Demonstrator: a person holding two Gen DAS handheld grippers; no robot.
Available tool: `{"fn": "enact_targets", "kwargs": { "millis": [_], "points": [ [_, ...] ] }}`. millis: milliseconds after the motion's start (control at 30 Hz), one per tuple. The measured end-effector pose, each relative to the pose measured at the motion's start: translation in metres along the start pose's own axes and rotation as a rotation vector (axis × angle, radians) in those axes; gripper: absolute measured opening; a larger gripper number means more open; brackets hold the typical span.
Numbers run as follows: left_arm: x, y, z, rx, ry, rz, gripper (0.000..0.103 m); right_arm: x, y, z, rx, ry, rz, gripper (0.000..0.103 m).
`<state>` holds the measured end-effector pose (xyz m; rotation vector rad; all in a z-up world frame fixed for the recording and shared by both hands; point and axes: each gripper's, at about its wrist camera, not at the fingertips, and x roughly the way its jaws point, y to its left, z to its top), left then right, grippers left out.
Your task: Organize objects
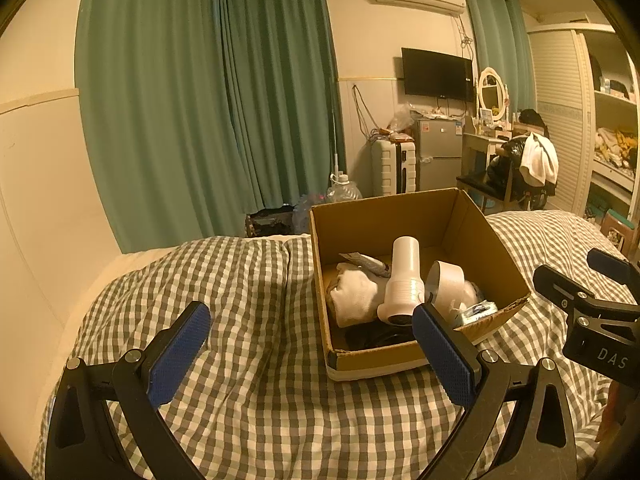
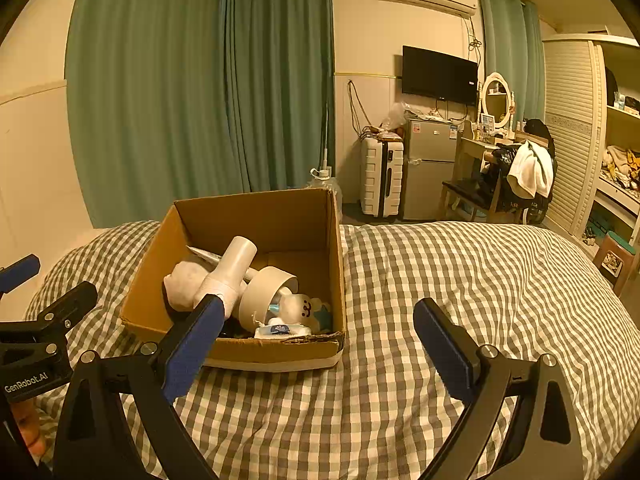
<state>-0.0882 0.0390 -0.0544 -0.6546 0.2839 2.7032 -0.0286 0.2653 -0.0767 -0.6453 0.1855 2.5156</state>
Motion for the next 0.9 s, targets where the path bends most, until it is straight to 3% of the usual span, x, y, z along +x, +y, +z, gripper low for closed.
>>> {"fn": "enact_targets", "kwargs": {
  "millis": [900],
  "points": [
    [0.002, 0.0011, -0.0033, -0.007, 0.008, 0.013, 0.103, 0.0008, 0.0004, -0.0012, -0.002, 0.002, 0.0, 0.096]
  ]
}}
